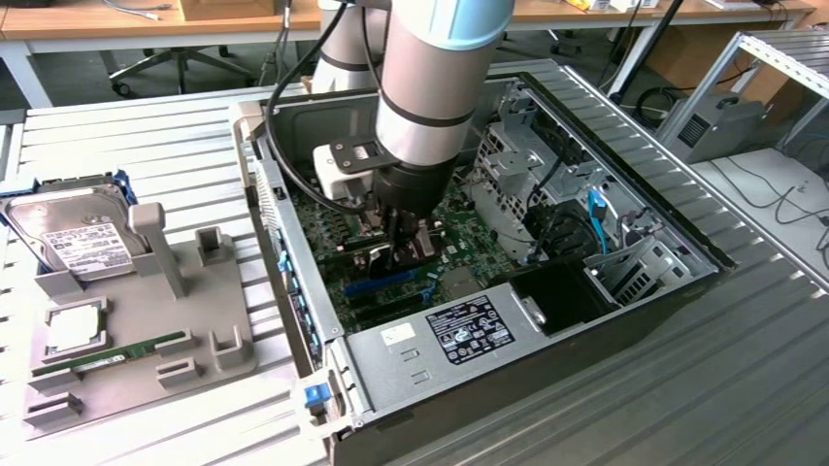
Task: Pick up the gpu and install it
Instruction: 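Insert the gpu into the slot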
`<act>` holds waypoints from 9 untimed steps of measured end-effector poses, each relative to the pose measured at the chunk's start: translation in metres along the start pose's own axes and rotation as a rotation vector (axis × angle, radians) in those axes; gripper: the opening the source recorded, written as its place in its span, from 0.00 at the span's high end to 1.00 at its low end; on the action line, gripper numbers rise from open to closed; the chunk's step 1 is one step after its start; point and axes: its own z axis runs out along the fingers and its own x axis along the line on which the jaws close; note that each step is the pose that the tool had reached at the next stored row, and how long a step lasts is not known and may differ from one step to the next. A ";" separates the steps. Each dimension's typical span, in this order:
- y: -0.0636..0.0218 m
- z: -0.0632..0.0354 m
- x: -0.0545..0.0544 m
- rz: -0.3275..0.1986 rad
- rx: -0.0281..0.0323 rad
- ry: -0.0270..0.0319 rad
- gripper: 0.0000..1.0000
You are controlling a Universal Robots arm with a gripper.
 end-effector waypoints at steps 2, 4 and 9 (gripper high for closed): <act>-0.0005 0.0000 0.000 0.000 -0.0030 -0.0001 0.73; -0.0012 0.0001 0.000 0.001 -0.0063 -0.0001 0.73; -0.0012 0.0000 0.000 0.001 -0.0071 0.0001 0.73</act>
